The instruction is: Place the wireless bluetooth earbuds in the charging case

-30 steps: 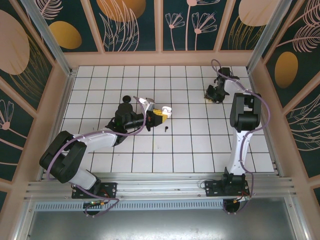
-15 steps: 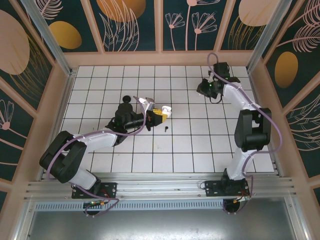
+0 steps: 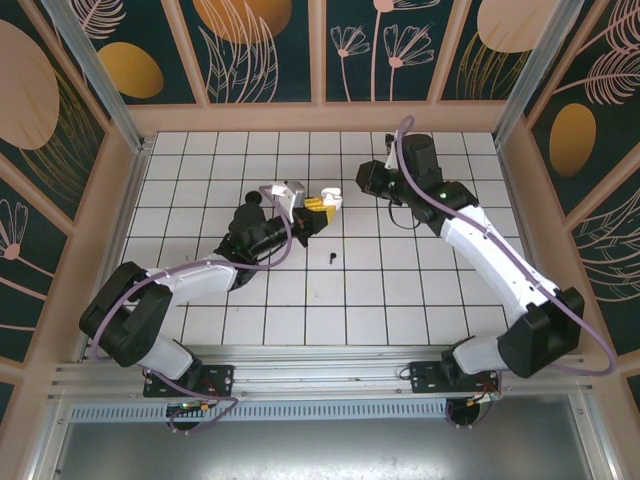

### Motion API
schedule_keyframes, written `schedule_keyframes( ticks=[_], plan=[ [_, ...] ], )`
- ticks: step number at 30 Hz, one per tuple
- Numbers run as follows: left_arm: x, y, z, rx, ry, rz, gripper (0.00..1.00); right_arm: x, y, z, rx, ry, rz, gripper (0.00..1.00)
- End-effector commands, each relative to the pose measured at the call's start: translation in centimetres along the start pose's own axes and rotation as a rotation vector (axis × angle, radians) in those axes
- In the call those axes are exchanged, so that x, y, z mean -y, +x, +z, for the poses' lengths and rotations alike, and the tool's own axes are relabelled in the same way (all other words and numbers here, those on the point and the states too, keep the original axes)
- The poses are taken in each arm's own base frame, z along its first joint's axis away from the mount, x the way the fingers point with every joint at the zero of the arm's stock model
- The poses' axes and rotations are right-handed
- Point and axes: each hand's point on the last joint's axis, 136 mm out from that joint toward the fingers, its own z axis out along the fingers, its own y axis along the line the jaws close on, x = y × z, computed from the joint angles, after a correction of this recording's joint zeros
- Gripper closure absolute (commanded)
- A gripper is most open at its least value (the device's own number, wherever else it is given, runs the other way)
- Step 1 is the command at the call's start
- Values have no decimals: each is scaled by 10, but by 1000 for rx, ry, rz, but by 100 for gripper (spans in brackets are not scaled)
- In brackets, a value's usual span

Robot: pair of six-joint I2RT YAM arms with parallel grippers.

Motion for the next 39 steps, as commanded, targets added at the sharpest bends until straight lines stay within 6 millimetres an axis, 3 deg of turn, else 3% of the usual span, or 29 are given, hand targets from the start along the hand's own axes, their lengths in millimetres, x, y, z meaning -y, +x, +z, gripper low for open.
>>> schedule_keyframes(
  ticks=[1,7,12,39],
  plan=[
    [7,-31,0,118,-42,91,100,-18,-13,-24,118,-35,46,86],
    [4,-38,-1,158,-93,107,100,-46,-6,-47,171,-137,82,86],
    [7,-42,0,174,-99,118,100,-55,2,-47,183,-172,106,86],
    [17,-41,-1,190,-110,136,100,-57,17,-22,218,-185,197,86]
  ],
)
